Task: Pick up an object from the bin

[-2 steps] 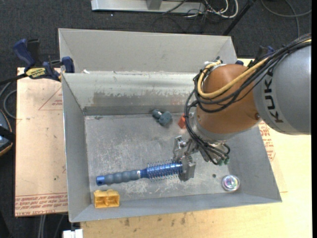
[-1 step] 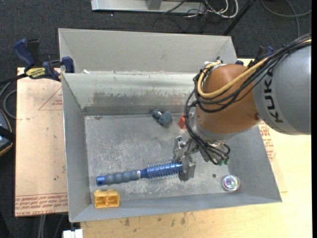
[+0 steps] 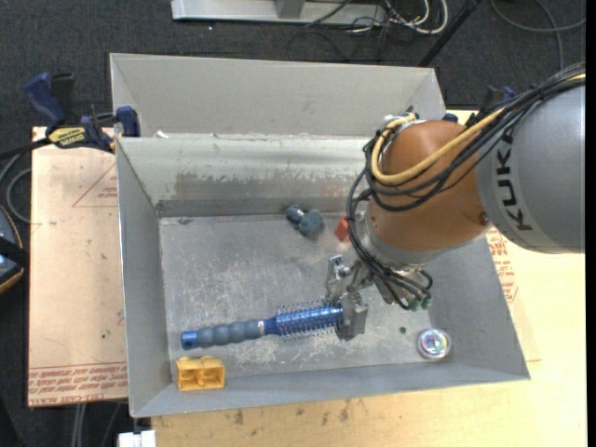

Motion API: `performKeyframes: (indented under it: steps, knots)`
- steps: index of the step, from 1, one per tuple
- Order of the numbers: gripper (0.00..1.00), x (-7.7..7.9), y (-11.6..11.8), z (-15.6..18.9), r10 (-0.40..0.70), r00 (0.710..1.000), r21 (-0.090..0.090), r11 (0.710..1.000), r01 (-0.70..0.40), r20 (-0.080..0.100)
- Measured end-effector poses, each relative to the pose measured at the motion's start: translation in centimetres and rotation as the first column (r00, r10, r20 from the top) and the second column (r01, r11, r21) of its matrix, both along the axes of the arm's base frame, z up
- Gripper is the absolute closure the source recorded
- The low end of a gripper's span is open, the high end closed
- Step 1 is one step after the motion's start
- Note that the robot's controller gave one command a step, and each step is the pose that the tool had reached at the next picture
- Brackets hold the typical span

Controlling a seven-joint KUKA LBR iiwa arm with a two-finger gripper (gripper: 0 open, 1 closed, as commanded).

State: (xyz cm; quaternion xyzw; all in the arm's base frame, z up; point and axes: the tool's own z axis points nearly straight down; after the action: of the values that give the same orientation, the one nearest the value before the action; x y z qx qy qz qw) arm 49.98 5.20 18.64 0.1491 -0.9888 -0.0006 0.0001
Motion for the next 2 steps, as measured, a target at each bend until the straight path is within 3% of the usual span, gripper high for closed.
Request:
performKeyframes:
  steps: [2]
  knots:
    - [1.0,0.0,-0.01,0.0,0.0,1.0,0.0,1.0,0.0,0.0]
